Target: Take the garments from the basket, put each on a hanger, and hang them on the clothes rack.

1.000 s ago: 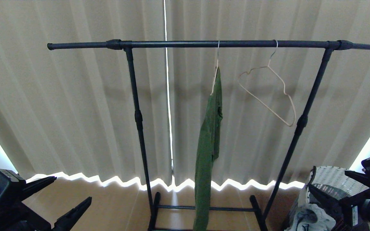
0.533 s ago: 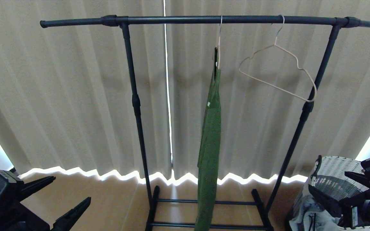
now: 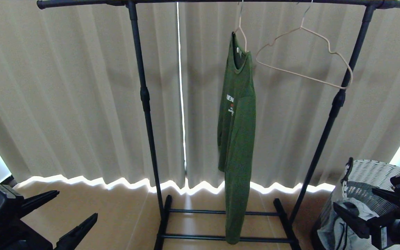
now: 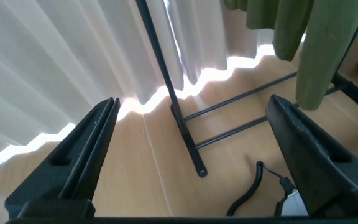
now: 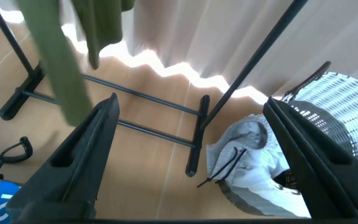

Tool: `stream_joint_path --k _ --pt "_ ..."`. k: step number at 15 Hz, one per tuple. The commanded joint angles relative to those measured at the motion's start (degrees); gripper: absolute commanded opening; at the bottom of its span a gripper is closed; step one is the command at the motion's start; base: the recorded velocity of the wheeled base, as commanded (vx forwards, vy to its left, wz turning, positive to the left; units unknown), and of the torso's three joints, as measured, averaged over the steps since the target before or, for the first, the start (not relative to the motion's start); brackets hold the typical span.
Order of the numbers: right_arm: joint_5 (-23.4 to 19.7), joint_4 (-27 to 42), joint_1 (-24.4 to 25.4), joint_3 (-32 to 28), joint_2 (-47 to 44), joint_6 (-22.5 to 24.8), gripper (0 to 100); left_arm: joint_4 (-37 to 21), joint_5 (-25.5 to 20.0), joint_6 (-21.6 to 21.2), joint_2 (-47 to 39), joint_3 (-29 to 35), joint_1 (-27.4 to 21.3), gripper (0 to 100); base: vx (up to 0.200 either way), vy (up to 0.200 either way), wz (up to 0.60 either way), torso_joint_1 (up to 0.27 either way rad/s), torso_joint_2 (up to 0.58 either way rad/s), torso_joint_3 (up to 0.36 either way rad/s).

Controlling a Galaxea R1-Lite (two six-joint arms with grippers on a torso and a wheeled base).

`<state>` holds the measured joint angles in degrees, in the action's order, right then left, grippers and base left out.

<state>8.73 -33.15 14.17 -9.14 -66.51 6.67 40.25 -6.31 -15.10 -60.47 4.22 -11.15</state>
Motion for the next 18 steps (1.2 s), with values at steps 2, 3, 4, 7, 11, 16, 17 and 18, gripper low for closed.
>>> stream_joint_path --k 2,3,4,7,11,16,17,18 --pt "-0.03 0.1 -0.63 -0.09 -0.37 0.1 100 0.18 -0.1 0.07 0.61 -0.17 -0.01 100 0.0 0.0 0.0 0.0 0.0 0.0" --pt "-0.03 0.19 -0.72 -0.09 -0.37 0.19 100 0.0 -0.36 0.6 2.81 -0.26 -0.36 100 0.0 0.0 0.0 0.0 0.0 0.0" --pt "-0.03 0.19 -0.72 -0.09 -0.37 0.19 100 0.0 -0.36 0.6 3.42 -0.53 -0.45 100 0.0 0.0 0.0 0.0 0.0 0.0" --pt "-0.03 0.28 -0.72 -0.17 -0.37 0.19 100 0.0 -0.36 0.51 3.25 -0.44 -0.36 100 0.0 0.0 0.0 0.0 0.0 0.0" --pt "-0.03 0.19 -0.72 -0.17 -0.37 0.19 100 0.0 -0.19 0.69 3.07 -0.35 -0.1 100 0.0 0.0 0.0 0.0 0.0 0.0" --pt "-0.03 0.1 -0.72 -0.35 -0.37 0.19 100 -0.09 -0.1 0.69 3.16 -0.53 -0.1 100 0.0 -0.16 0.0 0.002 0.0 0.003" --pt "-0.03 0.19 -0.72 -0.26 -0.37 0.19 100 -0.09 -0.1 0.69 3.34 -0.53 -0.01 100 0.0 -0.2 0.0 -0.002 0.0 0.017" --pt "-0.03 0.19 -0.72 -0.35 -0.46 0.19 100 -0.09 -0.1 0.69 3.34 -0.53 -0.01 100 0.0 -0.2 0.0 0.002 0.0 0.002"
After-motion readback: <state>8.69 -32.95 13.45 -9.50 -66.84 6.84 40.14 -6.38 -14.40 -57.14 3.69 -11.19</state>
